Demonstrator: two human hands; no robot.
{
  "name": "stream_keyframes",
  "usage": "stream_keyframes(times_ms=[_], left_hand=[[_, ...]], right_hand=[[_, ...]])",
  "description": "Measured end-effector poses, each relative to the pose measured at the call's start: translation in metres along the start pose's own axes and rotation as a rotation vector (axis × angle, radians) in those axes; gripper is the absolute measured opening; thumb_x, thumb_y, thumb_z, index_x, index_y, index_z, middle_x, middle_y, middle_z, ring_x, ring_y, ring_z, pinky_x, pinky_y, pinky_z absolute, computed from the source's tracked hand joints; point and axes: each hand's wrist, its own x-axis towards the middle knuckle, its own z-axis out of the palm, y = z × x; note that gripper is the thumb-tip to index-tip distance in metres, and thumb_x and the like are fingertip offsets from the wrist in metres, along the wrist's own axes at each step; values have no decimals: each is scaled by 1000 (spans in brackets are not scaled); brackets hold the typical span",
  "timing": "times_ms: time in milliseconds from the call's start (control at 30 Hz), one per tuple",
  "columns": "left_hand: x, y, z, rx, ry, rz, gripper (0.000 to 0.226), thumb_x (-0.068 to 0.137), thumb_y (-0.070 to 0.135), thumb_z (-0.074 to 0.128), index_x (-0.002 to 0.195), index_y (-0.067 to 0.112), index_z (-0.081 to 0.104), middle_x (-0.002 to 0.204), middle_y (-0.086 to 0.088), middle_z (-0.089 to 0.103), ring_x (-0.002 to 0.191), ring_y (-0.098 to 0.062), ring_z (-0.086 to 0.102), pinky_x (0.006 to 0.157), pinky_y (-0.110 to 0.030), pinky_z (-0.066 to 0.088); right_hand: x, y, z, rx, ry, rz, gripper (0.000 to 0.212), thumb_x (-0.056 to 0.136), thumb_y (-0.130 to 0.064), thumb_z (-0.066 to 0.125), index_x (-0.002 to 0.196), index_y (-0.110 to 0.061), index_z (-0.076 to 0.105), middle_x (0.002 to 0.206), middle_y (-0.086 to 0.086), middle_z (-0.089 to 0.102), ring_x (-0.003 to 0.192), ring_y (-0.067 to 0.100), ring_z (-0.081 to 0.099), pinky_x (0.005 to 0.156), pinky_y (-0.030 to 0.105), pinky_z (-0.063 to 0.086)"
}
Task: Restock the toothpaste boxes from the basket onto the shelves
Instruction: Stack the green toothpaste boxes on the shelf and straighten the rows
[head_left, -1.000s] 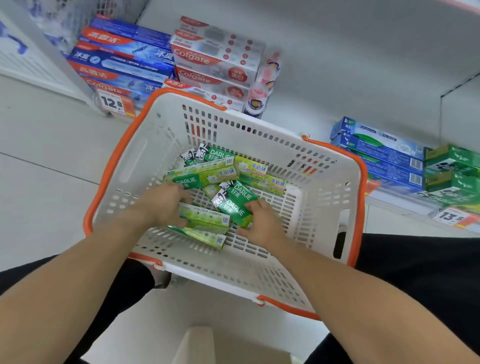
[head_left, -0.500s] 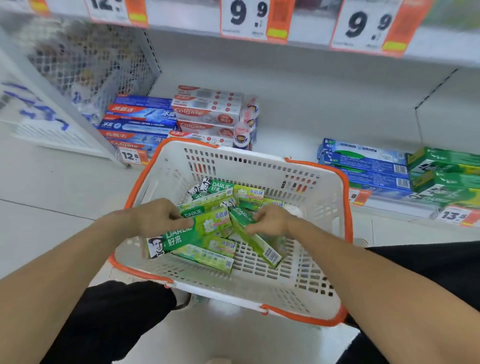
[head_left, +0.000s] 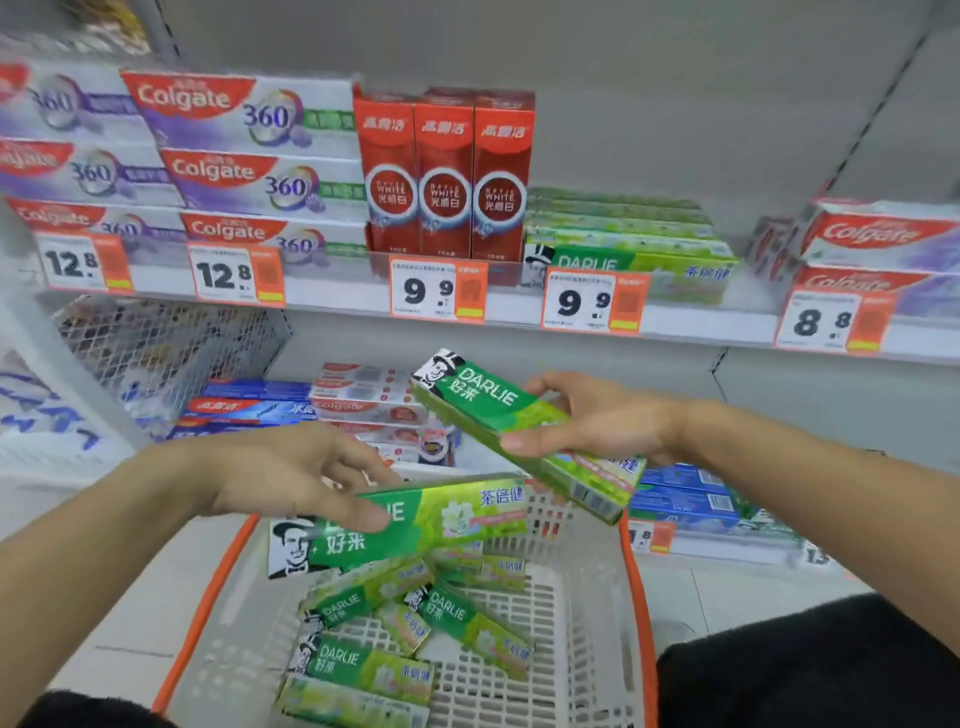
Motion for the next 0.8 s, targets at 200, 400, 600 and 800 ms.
stream_keyframes(times_ms=[200, 400, 600, 800], left_hand=[[10, -2, 12, -163, 30, 71, 55, 63, 47, 91, 114, 38, 72, 129, 12, 66, 121, 1, 58, 103, -30, 49], [15, 3, 14, -268, 176, 97, 57, 55, 35, 98, 104, 40, 70, 133, 12, 59, 117, -4, 60, 87, -23, 54], [24, 14, 18, -376, 352, 164, 74, 38, 58, 96, 99, 35, 60, 111, -9, 71, 104, -42, 66, 97, -57, 50], [32, 24, 21, -734, 381, 190, 97, 44, 40, 99, 126, 20, 51, 116, -26, 67, 101, -42, 70, 82, -61, 58]], right_hand=[[-14, 5, -10, 190, -136, -29, 52, 81, -30, 77, 127, -13, 62, 114, 8, 74, 103, 30, 71, 96, 47, 55], [-4, 18, -6, 117, -121, -64, 75, 69, -10, 89, 136, -22, 57, 133, -3, 65, 118, 10, 64, 106, 36, 49], [-2, 18, -3, -6, 23, -149, 76, 61, -17, 96, 128, -24, 60, 122, -6, 66, 110, 6, 65, 106, 41, 48], [-15, 23, -20, 59, -2, -258, 75, 67, 2, 88, 131, -21, 56, 127, 0, 65, 110, 10, 67, 98, 25, 51]])
